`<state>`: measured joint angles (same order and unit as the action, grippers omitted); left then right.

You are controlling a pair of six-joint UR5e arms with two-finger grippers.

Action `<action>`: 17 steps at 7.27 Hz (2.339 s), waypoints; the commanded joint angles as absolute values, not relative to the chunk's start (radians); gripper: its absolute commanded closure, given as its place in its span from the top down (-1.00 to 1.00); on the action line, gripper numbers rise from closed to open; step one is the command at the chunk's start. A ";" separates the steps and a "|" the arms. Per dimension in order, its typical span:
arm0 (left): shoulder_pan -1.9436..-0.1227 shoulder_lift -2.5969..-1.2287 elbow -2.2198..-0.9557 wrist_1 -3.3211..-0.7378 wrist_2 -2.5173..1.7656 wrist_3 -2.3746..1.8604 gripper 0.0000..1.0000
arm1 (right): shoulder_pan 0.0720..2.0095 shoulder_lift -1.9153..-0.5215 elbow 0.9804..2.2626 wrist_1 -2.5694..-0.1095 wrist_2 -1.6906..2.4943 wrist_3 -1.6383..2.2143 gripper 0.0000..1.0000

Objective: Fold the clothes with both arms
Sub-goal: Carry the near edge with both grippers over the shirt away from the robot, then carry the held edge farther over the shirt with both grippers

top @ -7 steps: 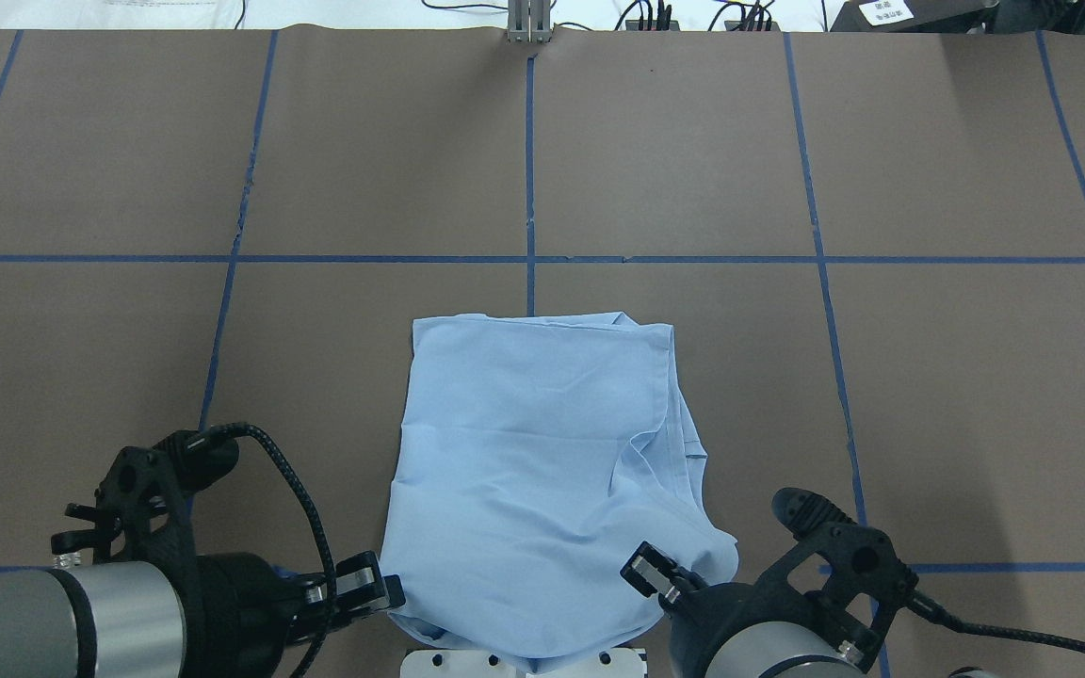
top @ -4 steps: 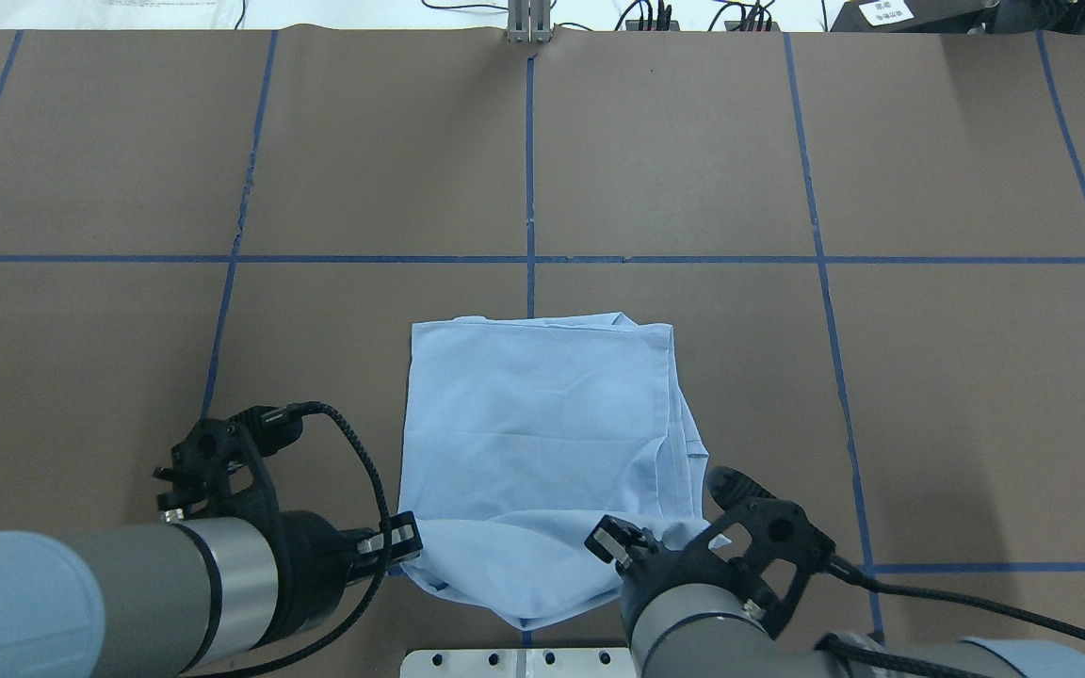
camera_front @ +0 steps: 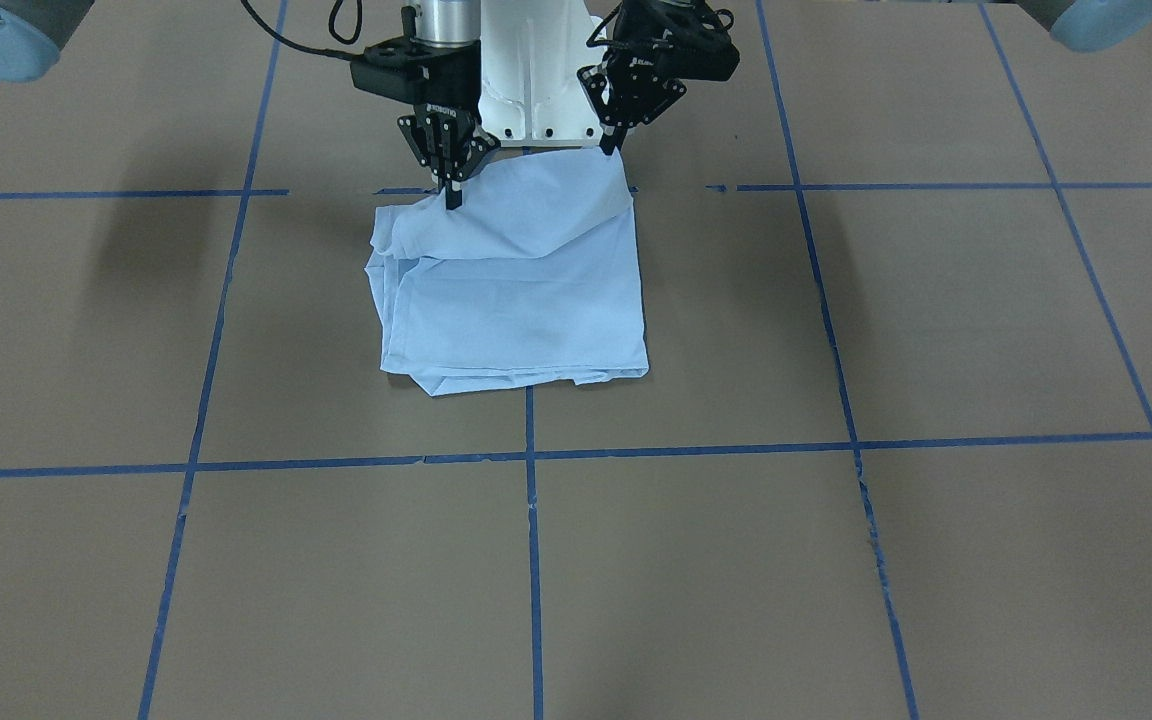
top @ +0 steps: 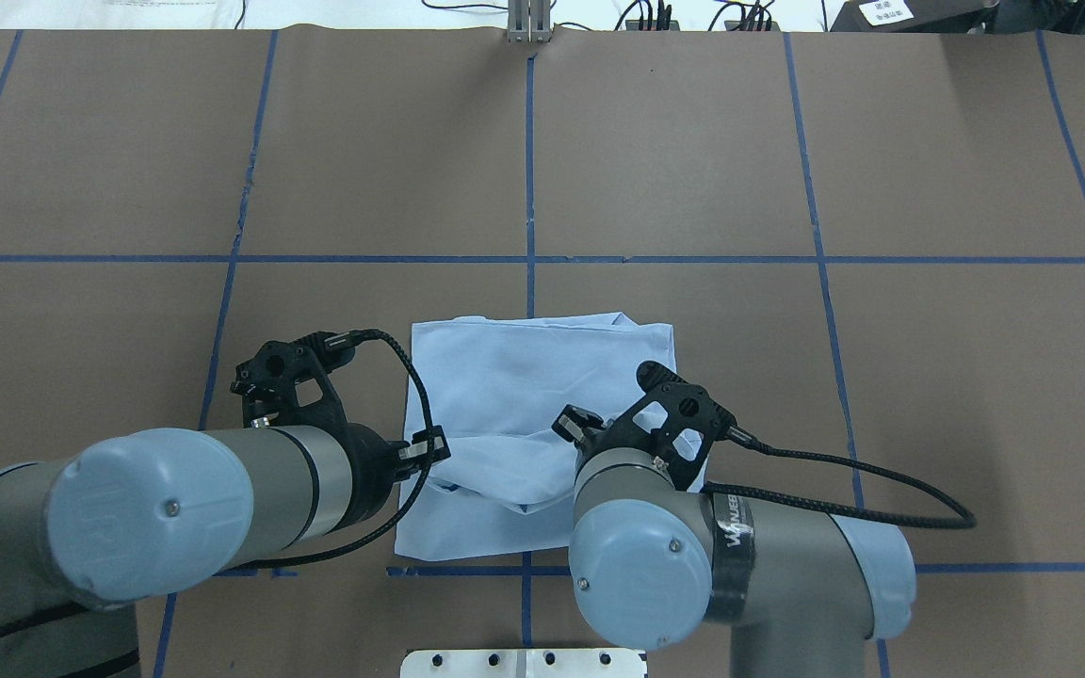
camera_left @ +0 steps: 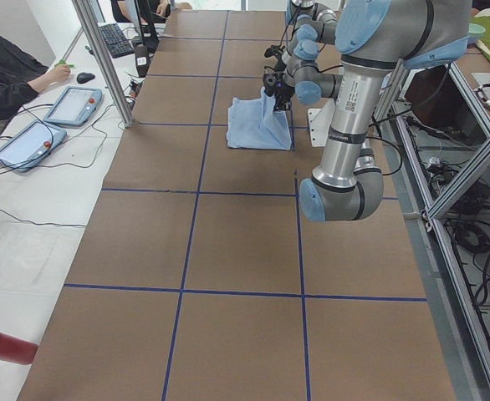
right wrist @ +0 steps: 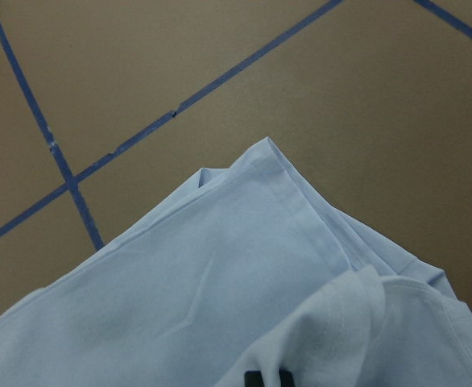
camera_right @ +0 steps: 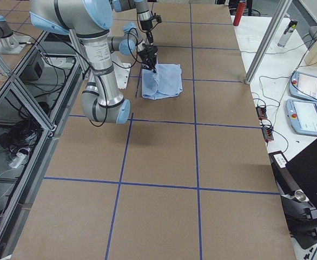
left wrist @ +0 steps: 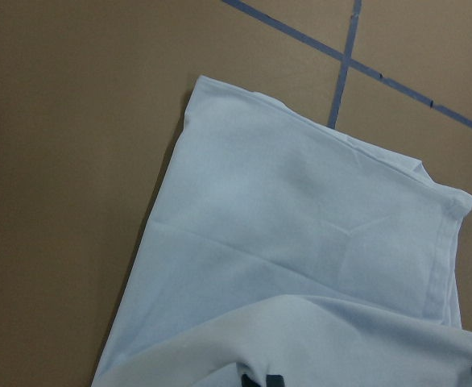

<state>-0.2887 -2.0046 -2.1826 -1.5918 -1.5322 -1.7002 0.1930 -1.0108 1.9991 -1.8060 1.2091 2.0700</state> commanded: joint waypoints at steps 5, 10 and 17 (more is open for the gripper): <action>-0.458 -2.105 -1.794 -1.782 -1.534 -1.579 -1.00 | 0.279 -1.008 1.821 -1.652 1.239 2.019 -1.00; -0.456 -2.124 -1.677 -1.876 -1.537 -1.548 -1.00 | 0.301 -0.965 1.758 -1.651 1.241 2.010 -1.00; -0.454 -2.132 -1.686 -1.876 -1.539 -1.549 -1.00 | 0.324 -0.925 1.659 -1.556 1.239 1.945 -1.00</action>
<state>-0.4550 -2.1319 -1.6858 -1.8761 -1.5386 -1.5488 0.3203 -0.9310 1.6962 -1.6186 1.2407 1.9718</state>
